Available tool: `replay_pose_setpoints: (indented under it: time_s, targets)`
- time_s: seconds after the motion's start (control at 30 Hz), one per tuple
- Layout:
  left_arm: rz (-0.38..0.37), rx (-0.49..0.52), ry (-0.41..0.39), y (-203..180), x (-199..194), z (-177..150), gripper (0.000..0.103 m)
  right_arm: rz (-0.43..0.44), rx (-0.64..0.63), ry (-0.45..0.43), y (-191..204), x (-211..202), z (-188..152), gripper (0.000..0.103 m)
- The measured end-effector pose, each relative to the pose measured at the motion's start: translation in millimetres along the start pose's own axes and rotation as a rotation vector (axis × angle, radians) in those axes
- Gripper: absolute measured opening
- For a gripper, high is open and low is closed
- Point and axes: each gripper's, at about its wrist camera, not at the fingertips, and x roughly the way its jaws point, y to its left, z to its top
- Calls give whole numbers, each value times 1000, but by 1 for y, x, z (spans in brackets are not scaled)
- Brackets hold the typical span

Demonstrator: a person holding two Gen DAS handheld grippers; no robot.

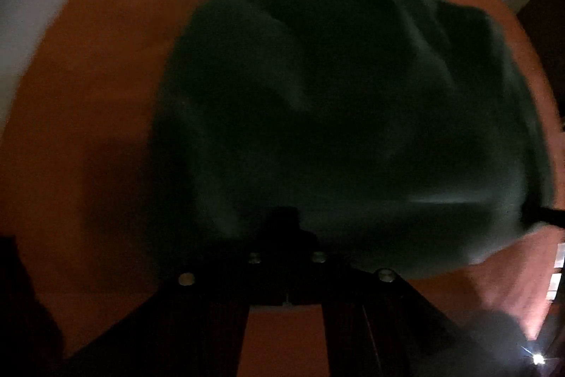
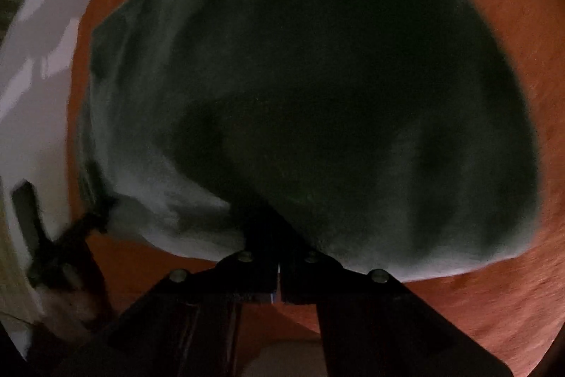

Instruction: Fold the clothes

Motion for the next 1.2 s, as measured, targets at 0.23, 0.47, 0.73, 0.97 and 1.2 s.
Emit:
replay_pose_setpoints:
  time_s: [0.23,0.47,0.73,0.97,1.2]
  targets:
    - [12,4,33,12,7,-13,3,-101,60,-31,-28,-16,14,0]
    - [-120,7,-54,-47,-50,-9,25,-140,45,-28,-20,-22,15,0]
    - [-260,156,20,-214,13,33,34,-209,-117,-31,38,8,13,0]
    - [-180,141,43,-236,59,41,36,-102,1,9,9,53,32,0]
    - [-156,199,23,-240,35,39,39,-180,-22,-12,6,11,29,0]
